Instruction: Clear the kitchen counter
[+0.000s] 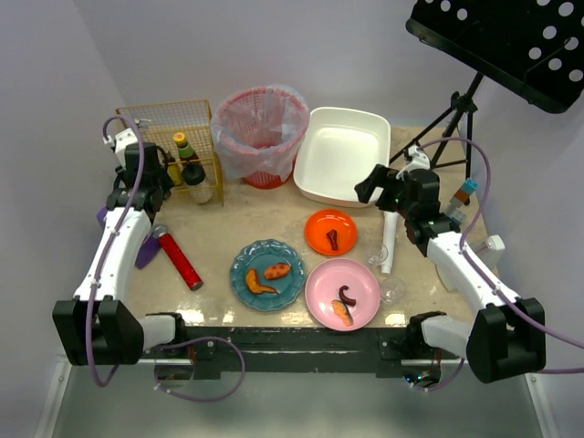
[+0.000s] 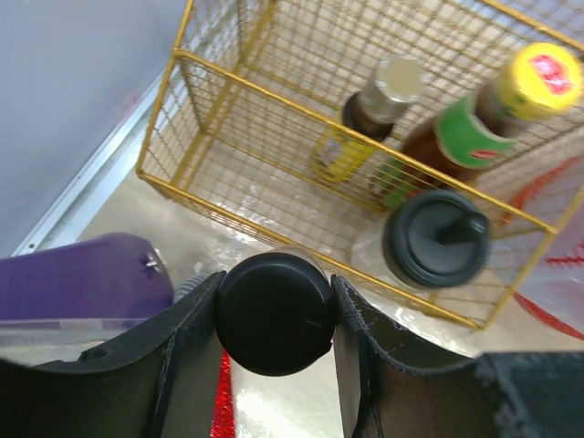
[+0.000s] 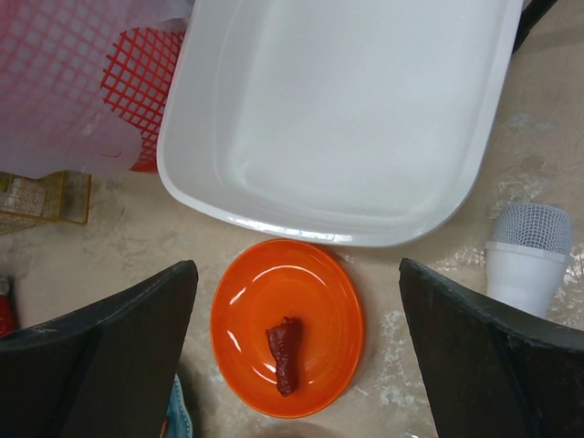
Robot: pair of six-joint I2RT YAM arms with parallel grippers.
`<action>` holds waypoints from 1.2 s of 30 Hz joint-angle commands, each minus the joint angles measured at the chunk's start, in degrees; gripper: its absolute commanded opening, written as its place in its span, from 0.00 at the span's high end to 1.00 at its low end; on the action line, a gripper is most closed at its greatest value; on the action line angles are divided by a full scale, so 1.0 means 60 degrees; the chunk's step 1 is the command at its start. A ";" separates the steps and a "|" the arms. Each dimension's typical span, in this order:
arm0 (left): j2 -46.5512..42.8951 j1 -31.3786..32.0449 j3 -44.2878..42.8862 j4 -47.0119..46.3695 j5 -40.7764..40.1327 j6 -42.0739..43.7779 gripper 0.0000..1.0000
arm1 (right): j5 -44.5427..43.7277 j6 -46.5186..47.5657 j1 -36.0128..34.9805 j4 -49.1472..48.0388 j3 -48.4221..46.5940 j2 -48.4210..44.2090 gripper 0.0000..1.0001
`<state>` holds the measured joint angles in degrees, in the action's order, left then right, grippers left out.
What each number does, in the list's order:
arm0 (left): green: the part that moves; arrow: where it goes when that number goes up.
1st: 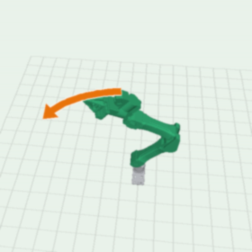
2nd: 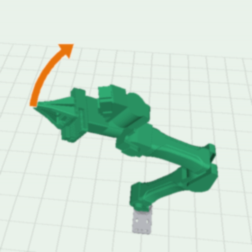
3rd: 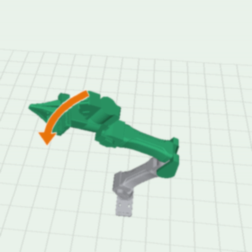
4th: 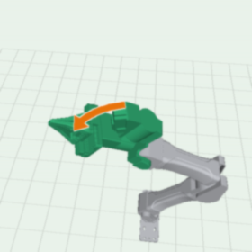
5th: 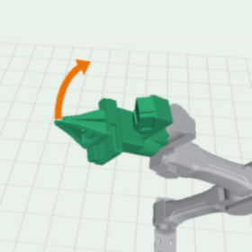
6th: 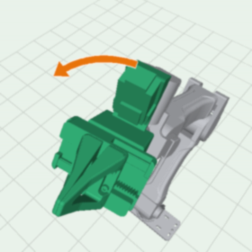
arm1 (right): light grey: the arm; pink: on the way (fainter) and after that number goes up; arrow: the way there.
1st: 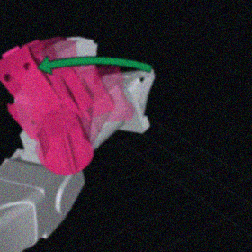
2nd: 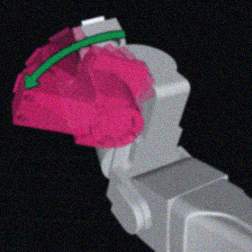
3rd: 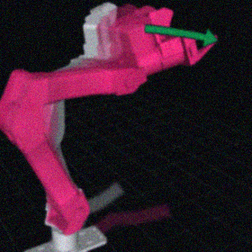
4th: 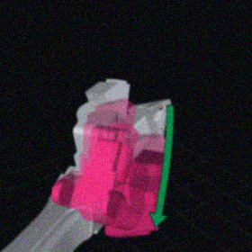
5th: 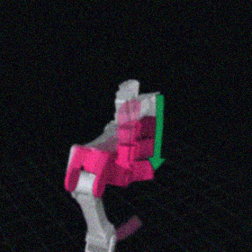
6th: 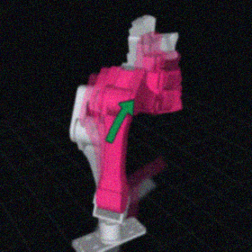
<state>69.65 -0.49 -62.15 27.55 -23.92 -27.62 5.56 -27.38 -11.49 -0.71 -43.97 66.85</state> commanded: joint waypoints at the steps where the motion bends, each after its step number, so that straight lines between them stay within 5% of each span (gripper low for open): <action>1: 0.0432 -0.0386 -0.0598 -0.0752 0.0047 0.0311 1.00 | -0.0077 0.0095 0.0025 0.0016 -0.0334 -0.0433 0.03; 16: 0.1648 -0.0460 -0.0965 -0.2468 -0.0232 0.0926 1.00 | -0.0268 0.0212 0.0025 0.0074 -0.0304 -0.0331 0.03; 36: 0.2629 -0.0460 0.0690 -0.3610 0.0383 0.0794 1.00 | -0.0136 0.0241 0.0025 -0.0013 -0.0305 -0.0185 0.03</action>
<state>84.60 -2.90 -58.43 10.11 -22.24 -23.33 5.06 -26.74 -11.49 -0.03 -44.03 66.04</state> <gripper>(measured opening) 0.504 0.972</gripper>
